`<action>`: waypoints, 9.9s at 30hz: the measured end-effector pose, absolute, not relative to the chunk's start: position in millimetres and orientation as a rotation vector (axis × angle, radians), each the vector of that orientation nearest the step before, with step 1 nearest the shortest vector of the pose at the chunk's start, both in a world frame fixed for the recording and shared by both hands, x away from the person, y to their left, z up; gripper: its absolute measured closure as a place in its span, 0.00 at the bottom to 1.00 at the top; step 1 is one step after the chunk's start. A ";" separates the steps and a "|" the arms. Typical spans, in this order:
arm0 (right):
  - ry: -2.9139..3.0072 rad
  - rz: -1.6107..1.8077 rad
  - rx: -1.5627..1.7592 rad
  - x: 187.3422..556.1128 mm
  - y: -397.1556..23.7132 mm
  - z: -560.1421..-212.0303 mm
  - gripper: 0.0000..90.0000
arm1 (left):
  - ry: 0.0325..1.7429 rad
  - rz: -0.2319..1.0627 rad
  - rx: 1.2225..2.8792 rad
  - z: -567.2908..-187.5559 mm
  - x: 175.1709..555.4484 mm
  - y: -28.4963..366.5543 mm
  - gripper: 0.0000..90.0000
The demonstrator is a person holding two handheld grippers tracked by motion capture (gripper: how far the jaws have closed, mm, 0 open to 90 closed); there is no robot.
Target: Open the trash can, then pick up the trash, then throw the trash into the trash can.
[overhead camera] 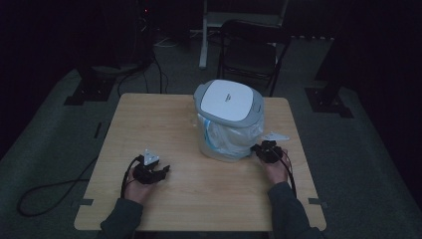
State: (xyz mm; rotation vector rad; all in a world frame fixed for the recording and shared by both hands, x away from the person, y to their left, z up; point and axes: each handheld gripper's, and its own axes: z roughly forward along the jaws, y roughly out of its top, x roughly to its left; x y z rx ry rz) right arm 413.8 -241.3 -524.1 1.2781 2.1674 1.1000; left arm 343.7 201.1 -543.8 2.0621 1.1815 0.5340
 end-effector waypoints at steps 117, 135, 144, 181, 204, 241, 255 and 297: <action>2.191 1.139 1.301 419.5 -241.9 -540.1 1.00 | 1.033 0.665 2.044 -452.4 464.8 142.8 0.55; 2.185 1.150 1.302 419.3 -242.8 -540.9 1.00 | 1.125 0.662 1.997 -446.9 509.1 130.7 0.55; 2.184 1.157 1.305 419.5 -243.5 -541.2 1.00 | 1.160 0.656 1.966 -445.0 525.5 123.7 0.55; 2.184 1.158 1.293 419.0 -243.6 -541.6 1.00 | 1.133 0.566 2.005 -478.9 480.4 151.6 0.96; 2.185 1.158 1.294 418.9 -243.5 -541.5 1.00 | 1.052 0.540 2.051 -491.1 408.7 178.2 0.97; 2.181 1.163 1.301 419.0 -243.7 -541.7 1.00 | 1.042 0.510 1.903 -472.9 352.3 199.9 0.97; 2.185 1.169 1.304 419.2 -244.4 -541.7 1.00 | 0.947 0.496 1.893 -455.2 344.5 192.8 0.97; 2.190 1.175 1.315 420.1 -245.0 -541.5 1.00 | 0.841 0.471 1.847 -396.0 312.2 202.6 0.97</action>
